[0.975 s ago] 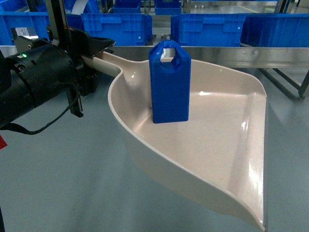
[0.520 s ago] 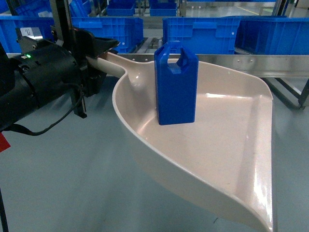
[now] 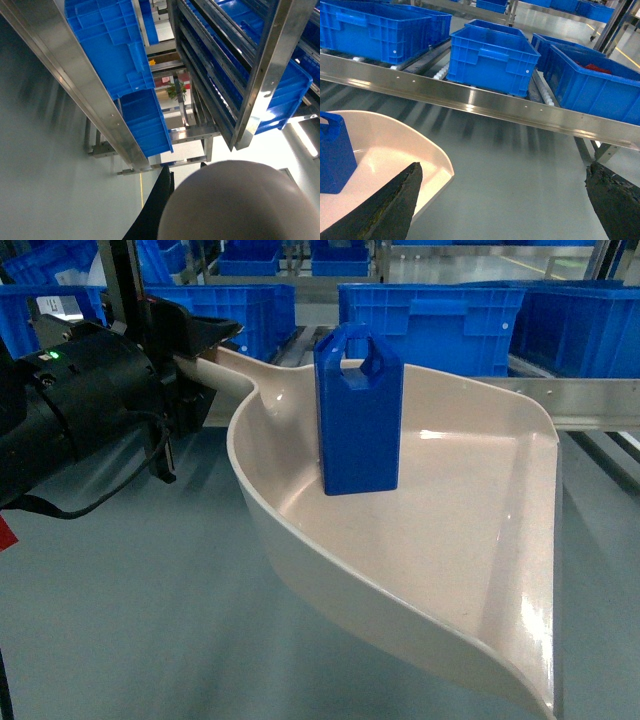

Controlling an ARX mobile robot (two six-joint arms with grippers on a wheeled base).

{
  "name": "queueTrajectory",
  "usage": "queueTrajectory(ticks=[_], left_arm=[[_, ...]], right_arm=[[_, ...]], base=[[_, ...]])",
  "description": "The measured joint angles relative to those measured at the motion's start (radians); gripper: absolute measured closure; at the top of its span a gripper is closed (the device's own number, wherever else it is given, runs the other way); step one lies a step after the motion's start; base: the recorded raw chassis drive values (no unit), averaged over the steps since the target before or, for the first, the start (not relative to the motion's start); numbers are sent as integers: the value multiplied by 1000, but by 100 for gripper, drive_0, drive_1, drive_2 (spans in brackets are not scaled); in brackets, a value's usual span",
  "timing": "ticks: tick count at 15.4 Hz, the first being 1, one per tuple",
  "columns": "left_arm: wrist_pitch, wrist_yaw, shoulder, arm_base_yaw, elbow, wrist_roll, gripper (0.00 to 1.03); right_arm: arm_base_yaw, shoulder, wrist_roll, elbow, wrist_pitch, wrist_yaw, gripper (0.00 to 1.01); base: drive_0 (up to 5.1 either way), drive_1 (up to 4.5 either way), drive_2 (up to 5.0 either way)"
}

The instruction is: Place part in tray to right shelf

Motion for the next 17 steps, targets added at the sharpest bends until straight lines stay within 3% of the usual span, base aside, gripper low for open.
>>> queueTrajectory(ticks=[17], left_arm=[[2,0,0,1,0,0,91]], right_arm=[[0,0,0,0,0,0,3]], base=[[3,421,-416]])
